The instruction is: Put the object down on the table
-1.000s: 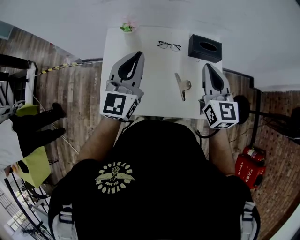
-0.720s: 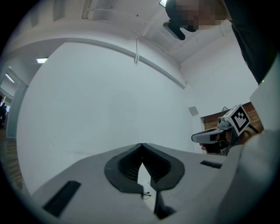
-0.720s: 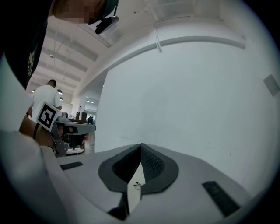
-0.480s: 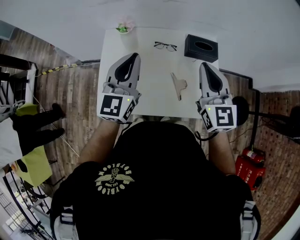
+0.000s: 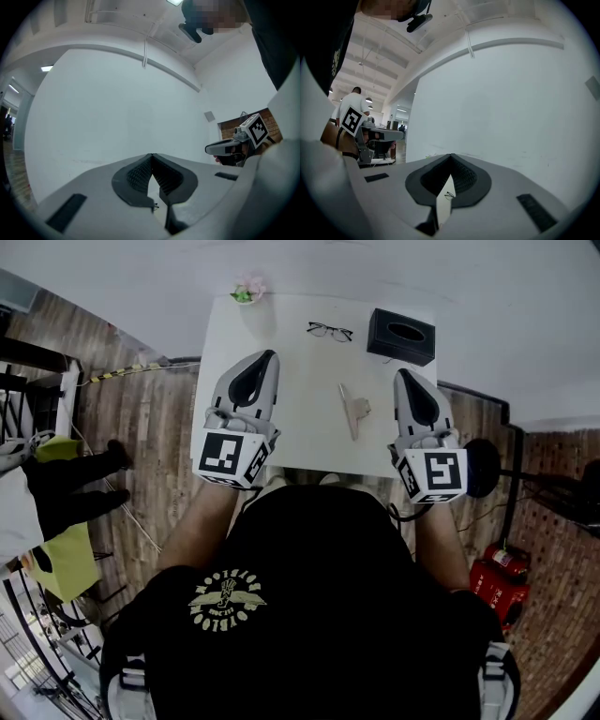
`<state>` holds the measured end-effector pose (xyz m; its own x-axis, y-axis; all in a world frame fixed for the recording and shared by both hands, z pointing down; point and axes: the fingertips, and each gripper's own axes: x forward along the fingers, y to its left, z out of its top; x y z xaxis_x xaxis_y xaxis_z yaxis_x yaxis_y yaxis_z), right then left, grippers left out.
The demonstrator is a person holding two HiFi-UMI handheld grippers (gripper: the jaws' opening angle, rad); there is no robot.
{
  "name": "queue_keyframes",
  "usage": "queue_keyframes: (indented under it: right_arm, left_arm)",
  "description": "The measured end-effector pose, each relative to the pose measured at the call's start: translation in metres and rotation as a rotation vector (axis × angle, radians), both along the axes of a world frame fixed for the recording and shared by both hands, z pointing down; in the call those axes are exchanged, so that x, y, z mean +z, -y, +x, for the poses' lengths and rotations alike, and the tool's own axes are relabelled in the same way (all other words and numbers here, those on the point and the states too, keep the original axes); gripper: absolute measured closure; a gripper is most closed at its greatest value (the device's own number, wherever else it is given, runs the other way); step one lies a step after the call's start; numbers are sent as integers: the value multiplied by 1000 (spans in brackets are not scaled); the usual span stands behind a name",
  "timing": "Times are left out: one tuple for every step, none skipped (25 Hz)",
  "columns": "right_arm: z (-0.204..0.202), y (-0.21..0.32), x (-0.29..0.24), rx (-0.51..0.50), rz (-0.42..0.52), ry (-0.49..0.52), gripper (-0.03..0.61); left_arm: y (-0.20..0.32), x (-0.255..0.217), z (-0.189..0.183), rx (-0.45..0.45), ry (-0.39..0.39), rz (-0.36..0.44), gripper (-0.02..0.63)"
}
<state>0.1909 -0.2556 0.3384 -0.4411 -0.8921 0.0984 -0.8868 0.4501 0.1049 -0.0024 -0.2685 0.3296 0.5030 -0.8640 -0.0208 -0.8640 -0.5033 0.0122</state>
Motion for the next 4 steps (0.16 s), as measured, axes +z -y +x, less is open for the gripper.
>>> queue_keyframes:
  right_arm:
    - [1, -1, 1, -2, -3, 2, 578]
    - [2, -2, 2, -5, -5, 4, 578]
    - [3, -3, 4, -8, -8, 6, 578]
    - [4, -4, 5, -10, -10, 8, 580]
  left_arm:
    - [-2, 1, 2, -2, 3, -1, 607]
    - [-3, 1, 3, -4, 7, -2, 607]
    - [-5, 2, 4, -6, 11, -4, 607]
    - [-6, 3, 6, -8, 14, -5, 607]
